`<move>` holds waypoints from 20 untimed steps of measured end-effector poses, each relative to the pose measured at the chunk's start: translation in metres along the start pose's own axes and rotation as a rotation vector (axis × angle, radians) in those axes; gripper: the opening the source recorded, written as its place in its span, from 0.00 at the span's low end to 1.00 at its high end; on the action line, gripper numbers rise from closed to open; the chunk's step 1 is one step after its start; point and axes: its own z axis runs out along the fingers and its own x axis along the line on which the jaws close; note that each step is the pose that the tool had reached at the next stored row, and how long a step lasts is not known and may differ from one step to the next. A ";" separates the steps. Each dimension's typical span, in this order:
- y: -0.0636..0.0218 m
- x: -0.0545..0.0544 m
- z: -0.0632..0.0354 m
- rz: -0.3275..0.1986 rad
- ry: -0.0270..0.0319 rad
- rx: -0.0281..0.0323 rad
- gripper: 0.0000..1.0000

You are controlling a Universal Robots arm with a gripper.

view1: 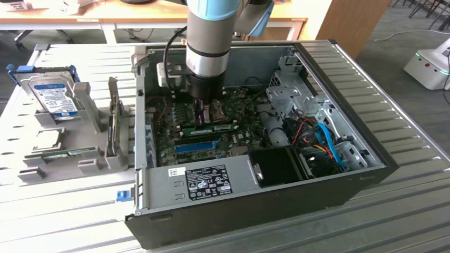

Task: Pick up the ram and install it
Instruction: 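Press down the ram until it locks into place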

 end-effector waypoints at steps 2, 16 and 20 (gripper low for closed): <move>0.0003 0.000 -0.0032 0.000 0.0015 -0.0015 0.11; 0.0015 -0.001 -0.0327 0.000 0.0015 -0.0037 0.11; 0.0019 -0.001 -0.0422 0.000 0.0016 -0.0042 0.11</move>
